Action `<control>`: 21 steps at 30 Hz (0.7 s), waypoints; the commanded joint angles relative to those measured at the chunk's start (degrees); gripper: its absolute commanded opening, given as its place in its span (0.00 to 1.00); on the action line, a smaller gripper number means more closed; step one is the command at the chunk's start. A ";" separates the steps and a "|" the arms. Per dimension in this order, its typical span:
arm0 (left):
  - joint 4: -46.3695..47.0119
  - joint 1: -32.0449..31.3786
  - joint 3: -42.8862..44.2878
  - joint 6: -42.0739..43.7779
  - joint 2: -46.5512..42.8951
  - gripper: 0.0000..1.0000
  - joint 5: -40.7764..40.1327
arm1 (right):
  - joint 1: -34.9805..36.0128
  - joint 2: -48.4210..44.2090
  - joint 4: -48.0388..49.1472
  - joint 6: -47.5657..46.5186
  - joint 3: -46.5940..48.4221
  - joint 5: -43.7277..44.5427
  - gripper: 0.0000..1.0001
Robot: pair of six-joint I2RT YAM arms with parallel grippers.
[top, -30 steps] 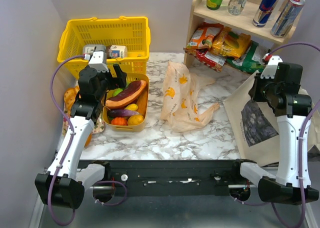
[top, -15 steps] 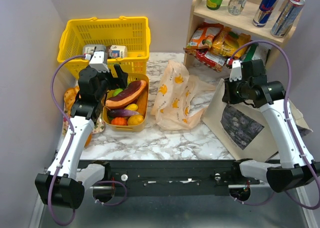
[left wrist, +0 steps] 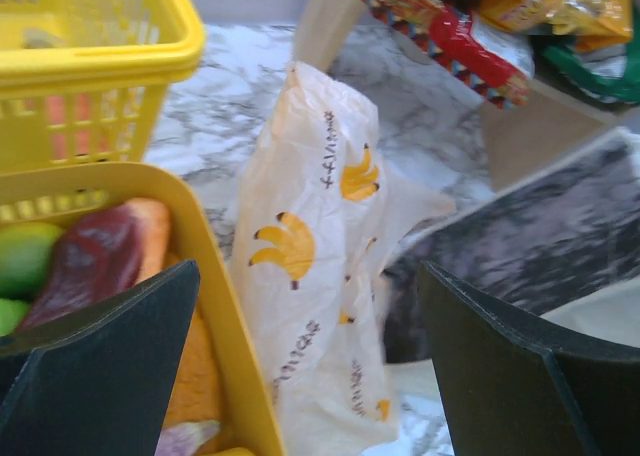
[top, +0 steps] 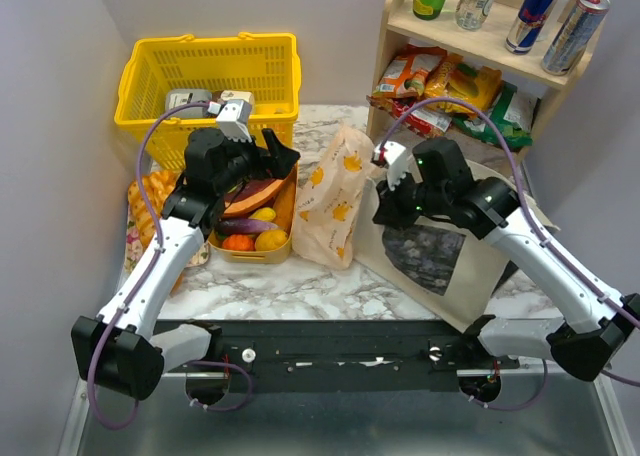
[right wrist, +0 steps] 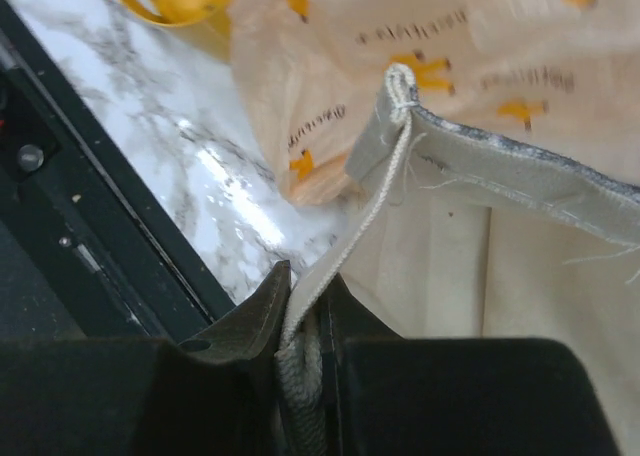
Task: Place the mixed food into the grocery bags and tie them
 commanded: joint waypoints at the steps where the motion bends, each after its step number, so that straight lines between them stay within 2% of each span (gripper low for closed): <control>1: 3.35 -1.13 2.93 -8.78 2.24 0.99 10.49 | 6.07 1.58 15.63 -4.85 -1.27 -6.85 0.03; 6: 3.80 -1.13 3.63 -12.04 3.30 0.99 12.70 | 9.34 3.61 24.95 -6.97 -3.47 -9.93 0.01; 12: 6.43 -3.41 4.07 -15.65 5.93 0.99 15.96 | 10.40 7.30 26.02 -7.59 -2.32 -9.76 0.01; 15: 6.17 -6.48 5.82 -13.90 8.48 0.99 16.92 | 11.19 7.57 26.55 -7.77 -2.58 -9.76 0.02; 21: 2.66 -8.77 8.20 -10.73 11.82 0.99 18.06 | 11.80 6.78 28.04 -7.50 -3.64 -9.14 0.04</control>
